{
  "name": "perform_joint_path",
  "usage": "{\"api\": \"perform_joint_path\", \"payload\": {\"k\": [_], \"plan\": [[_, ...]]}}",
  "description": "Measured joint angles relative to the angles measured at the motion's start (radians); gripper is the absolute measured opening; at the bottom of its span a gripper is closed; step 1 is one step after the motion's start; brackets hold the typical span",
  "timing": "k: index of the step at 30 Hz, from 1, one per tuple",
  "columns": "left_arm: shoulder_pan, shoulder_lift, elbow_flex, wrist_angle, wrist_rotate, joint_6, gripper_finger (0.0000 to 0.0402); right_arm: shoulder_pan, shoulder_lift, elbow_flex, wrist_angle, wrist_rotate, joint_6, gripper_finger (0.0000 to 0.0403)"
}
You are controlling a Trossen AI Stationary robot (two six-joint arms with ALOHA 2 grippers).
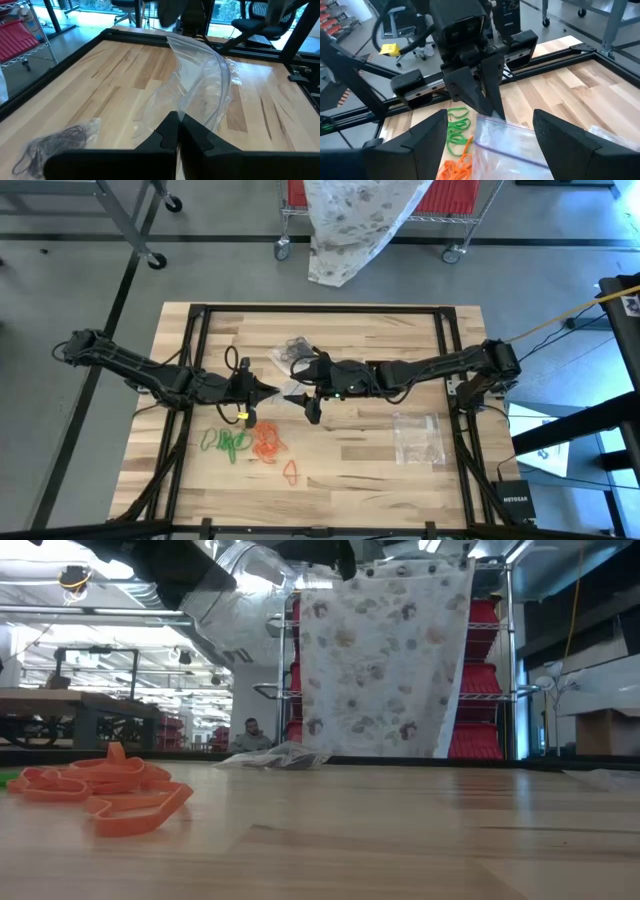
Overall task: Sort rubber bands
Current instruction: Open the transparent zip bag
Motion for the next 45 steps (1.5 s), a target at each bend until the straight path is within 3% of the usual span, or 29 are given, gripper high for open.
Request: {"api": "perform_joint_path", "payload": {"k": [10,17,23,28,35,39,45], "plan": [[0.000,0.000,0.000,0.002,0.000,-0.023,0.0000,0.050,-0.199,0.000,-0.183,-0.087,-0.023,0.0285],[0.000,0.000,0.000,0.013,0.000,-0.021,0.0000,0.105,-0.329,0.002,-0.318,-0.016,-0.019,0.0285],[-0.013,0.007,0.033,0.028,0.000,0.001,0.0000,0.111,-0.292,0.000,-0.444,0.002,0.065,0.0285],[-0.011,0.021,0.057,0.027,-0.003,-0.027,0.0000,0.157,-0.196,-0.021,-0.317,0.039,0.011,0.0285],[-0.003,0.024,0.059,0.116,-0.018,-0.139,0.0000,0.188,-0.046,-0.021,-0.085,0.293,-0.230,0.0285],[-0.003,0.024,0.059,0.130,-0.018,-0.150,0.0000,0.189,-0.006,-0.021,-0.022,0.444,-0.260,0.0285],[-0.003,0.024,0.059,0.131,-0.018,-0.130,0.0000,0.181,-0.004,-0.021,-0.008,0.481,-0.260,0.0285]]}}
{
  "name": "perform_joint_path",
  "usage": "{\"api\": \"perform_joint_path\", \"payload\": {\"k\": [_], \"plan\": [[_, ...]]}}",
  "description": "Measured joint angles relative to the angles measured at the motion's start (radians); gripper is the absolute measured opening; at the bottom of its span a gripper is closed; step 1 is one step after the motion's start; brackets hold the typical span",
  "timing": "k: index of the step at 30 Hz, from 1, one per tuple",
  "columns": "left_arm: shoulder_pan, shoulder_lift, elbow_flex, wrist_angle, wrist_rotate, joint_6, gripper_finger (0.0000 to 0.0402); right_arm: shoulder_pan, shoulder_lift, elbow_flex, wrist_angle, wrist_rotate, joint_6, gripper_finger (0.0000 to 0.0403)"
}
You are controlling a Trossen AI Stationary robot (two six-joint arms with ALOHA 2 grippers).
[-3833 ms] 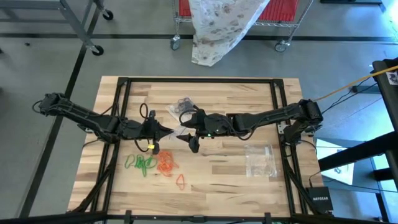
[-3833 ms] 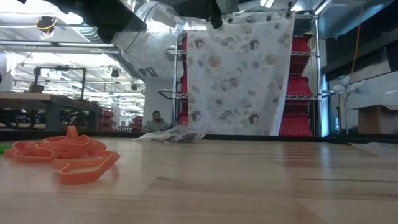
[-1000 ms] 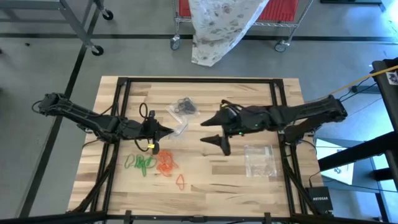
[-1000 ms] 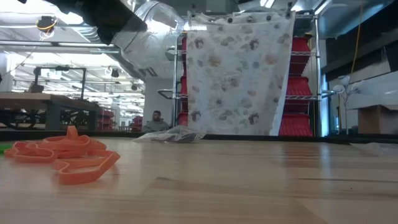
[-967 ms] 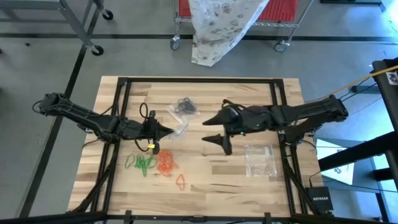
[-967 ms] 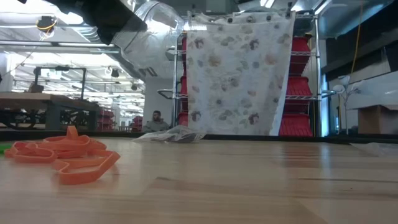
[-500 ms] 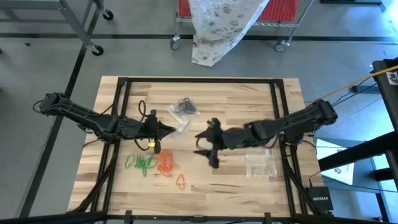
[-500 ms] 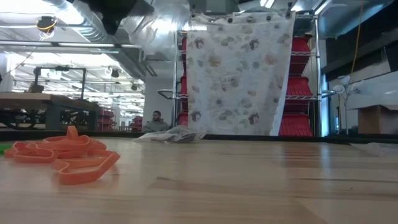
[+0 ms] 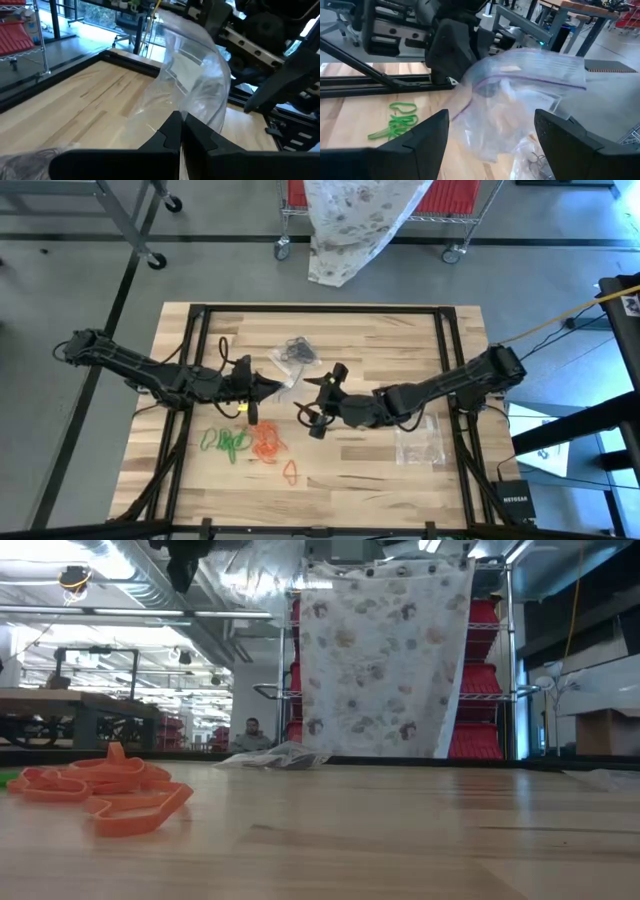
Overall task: Sort rubber bands
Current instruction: Open the transparent zip bag
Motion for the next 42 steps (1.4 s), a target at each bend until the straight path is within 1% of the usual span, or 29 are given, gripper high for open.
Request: {"api": "perform_joint_path", "payload": {"k": [6,11,13,16,20,23,25,27,30,33,37,40,42], "plan": [[0.000,0.000,0.000,-0.006,0.000,0.023,0.0000,-0.044,0.015,0.002,0.000,-0.014,0.003,0.0285],[-0.003,0.000,0.000,-0.023,0.000,0.022,0.0000,-0.081,0.023,0.002,0.062,-0.123,0.028,0.0283],[-0.003,0.000,0.000,-0.020,0.000,0.023,0.0000,-0.081,0.023,0.002,0.059,-0.122,0.027,0.0273],[-0.003,0.000,0.000,-0.007,0.003,0.039,0.0000,-0.078,0.023,0.002,0.050,-0.103,0.016,0.0229],[-0.002,0.000,0.000,0.000,0.032,0.081,0.0000,-0.078,0.023,0.002,0.046,-0.107,-0.005,0.0144],[-0.002,0.000,0.000,0.009,0.087,0.164,0.0000,-0.078,0.023,0.002,0.051,-0.134,-0.052,0.0079],[-0.007,-0.005,0.000,0.029,0.103,0.192,0.0000,-0.077,0.023,0.005,0.057,-0.155,-0.075,0.0034],[-0.009,-0.019,0.002,0.055,0.107,0.210,0.0000,-0.077,0.023,0.032,0.054,-0.174,-0.113,0.0010],[-0.007,-0.049,0.050,0.057,0.110,0.209,0.0000,-0.078,0.023,0.112,0.046,-0.207,-0.144,0.0013],[-0.007,-0.076,0.122,0.059,0.109,0.211,0.0000,-0.084,0.022,0.227,-0.018,-0.241,-0.159,0.0005],[-0.009,-0.099,0.217,0.052,0.110,0.261,0.0000,-0.086,0.021,0.364,-0.098,-0.247,-0.210,0.0002],[-0.014,-0.106,0.256,0.047,0.136,0.300,0.0000,-0.085,0.021,0.431,-0.132,-0.249,-0.255,0.0001],[-0.020,-0.106,0.271,0.028,0.139,0.322,0.0000,-0.084,0.021,0.452,-0.165,-0.249,-0.259,0.0001]]}}
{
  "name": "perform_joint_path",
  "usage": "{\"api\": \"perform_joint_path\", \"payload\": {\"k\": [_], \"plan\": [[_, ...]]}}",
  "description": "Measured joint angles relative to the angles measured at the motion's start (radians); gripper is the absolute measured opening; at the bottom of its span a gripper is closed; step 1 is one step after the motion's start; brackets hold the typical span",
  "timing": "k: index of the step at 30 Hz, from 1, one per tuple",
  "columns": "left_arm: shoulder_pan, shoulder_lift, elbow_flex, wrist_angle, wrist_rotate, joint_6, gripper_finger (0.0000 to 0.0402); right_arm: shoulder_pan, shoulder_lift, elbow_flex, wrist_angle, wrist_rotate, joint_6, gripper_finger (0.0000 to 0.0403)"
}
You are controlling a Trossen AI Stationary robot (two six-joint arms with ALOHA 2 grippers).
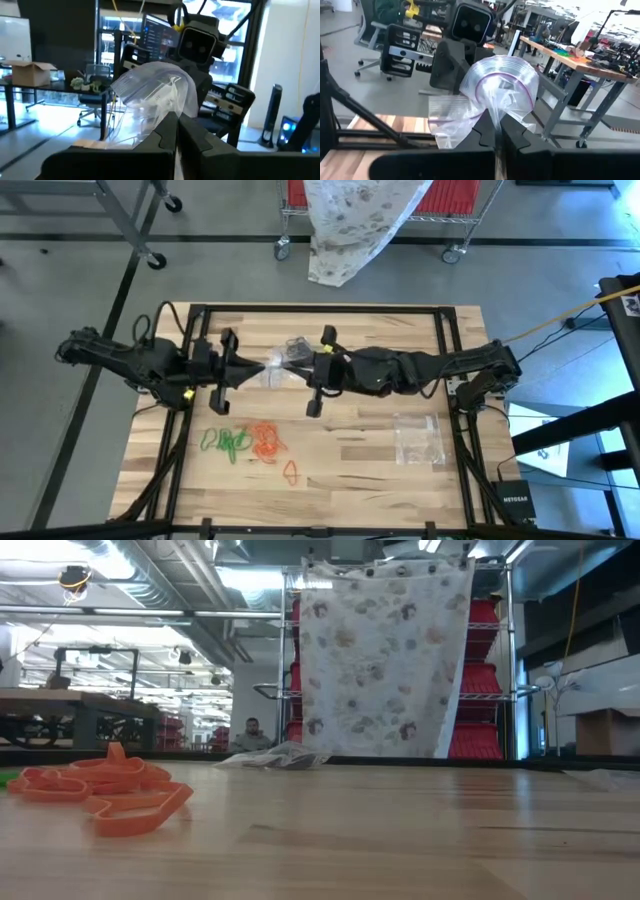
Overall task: Sort rubber bands
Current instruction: Open the transparent zip bag
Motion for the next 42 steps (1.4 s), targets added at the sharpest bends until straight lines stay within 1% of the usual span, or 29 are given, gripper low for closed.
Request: {"api": "perform_joint_path", "payload": {"k": [7,10,12,14,16,19,23,26,30,33,36,39,42], "plan": [[-0.005,0.003,0.002,-0.079,0.000,-0.004,0.0000,0.000,0.005,0.003,-0.065,0.004,0.028,0.0000],[-0.004,0.004,0.002,-0.232,-0.004,-0.002,0.0000,0.007,0.014,-0.006,-0.173,-0.007,0.096,0.0000],[-0.005,0.011,0.000,-0.361,-0.019,-0.036,0.0000,0.014,0.021,-0.039,-0.238,-0.005,0.146,0.0000],[-0.005,0.025,-0.020,-0.444,-0.023,-0.060,0.0000,0.017,0.033,-0.095,-0.250,-0.006,0.199,0.0000],[-0.013,0.046,-0.054,-0.480,-0.024,-0.084,0.0000,0.023,0.041,-0.159,-0.245,-0.018,0.254,0.0000],[-0.017,0.087,-0.112,-0.468,-0.023,-0.132,0.0000,0.029,0.065,-0.258,-0.177,-0.022,0.312,0.0000],[-0.016,0.147,-0.172,-0.437,-0.023,-0.191,0.0000,0.042,0.109,-0.390,0.006,-0.022,0.365,0.0000],[-0.014,0.186,-0.184,-0.422,-0.024,-0.189,0.0000,0.043,0.127,-0.459,0.120,-0.031,0.395,0.0000],[-0.007,0.207,-0.185,-0.386,-0.022,-0.144,0.0005,0.042,0.128,-0.503,0.176,-0.048,0.406,0.0000],[0.003,0.201,-0.164,-0.367,0.014,-0.099,0.0029,0.042,0.128,-0.504,0.179,-0.049,0.394,0.0000],[0.008,0.190,-0.112,-0.381,0.025,-0.076,0.0068,0.042,0.128,-0.503,0.173,-0.068,0.386,0.0000],[0.007,0.180,-0.051,-0.473,0.026,-0.027,0.0107,0.042,0.128,-0.504,0.172,-0.074,0.364,0.0000],[0.014,0.176,-0.029,-0.554,0.023,0.003,0.0134,0.042,0.127,-0.504,0.179,-0.075,0.338,0.0000]]}}
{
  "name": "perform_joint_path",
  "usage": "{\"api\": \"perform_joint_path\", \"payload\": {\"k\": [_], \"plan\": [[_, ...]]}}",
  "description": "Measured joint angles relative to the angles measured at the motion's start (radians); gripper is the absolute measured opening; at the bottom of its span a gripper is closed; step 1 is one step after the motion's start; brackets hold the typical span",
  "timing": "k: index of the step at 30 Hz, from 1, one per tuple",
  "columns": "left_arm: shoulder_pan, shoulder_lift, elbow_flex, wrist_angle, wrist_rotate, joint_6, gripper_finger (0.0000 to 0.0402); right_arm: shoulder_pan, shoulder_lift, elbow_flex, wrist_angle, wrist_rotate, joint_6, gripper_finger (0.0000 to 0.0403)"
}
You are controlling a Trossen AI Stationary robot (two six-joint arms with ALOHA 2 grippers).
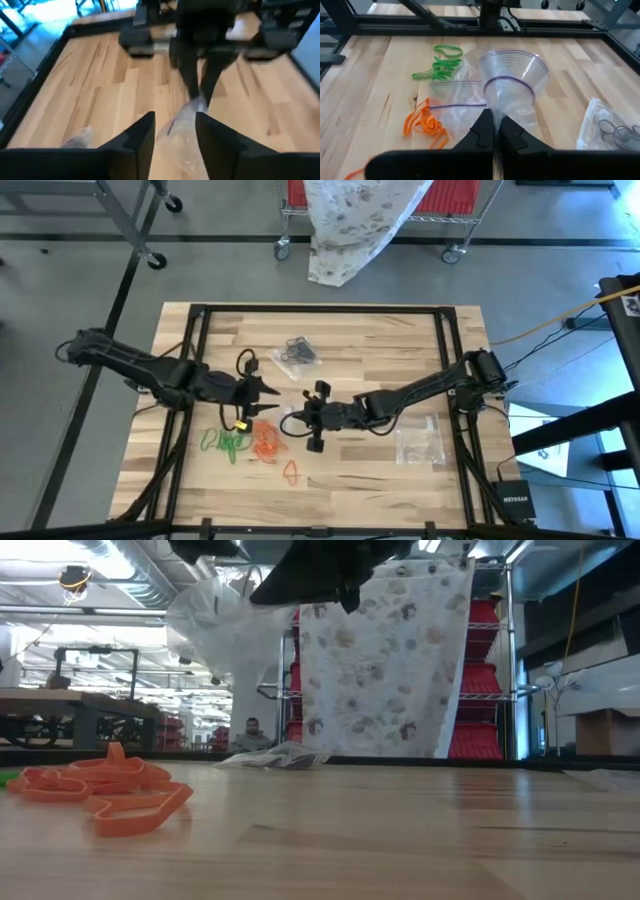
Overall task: Sort rubber bands
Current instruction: Open the transparent zip bag
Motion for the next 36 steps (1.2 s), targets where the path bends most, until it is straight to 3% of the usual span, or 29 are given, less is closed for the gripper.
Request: {"api": "perform_joint_path", "payload": {"k": [8,14,21,28,30,36], "plan": [[-0.024,0.088,-0.001,-0.031,0.096,0.018,0.0148,-0.002,-0.004,0.000,0.090,-0.009,-0.053,0.0000],[-0.057,0.106,-0.001,0.134,0.090,0.071,0.0148,-0.002,-0.004,0.001,0.093,-0.044,-0.053,0.0000],[-0.026,0.111,-0.001,0.213,0.060,0.078,0.0148,-0.003,-0.003,0.001,0.091,-0.052,-0.053,0.0000],[-0.011,0.140,-0.001,0.437,0.059,0.074,0.0148,-0.003,-0.001,0.001,0.087,-0.052,-0.063,0.0000],[-0.018,0.120,0.000,0.398,0.057,0.073,0.0148,-0.003,-0.001,0.001,0.085,-0.052,-0.063,0.0000],[-0.052,-0.022,0.032,0.057,0.020,-0.008,0.0148,-0.002,-0.001,0.001,0.085,-0.052,-0.062,0.0000]]}}
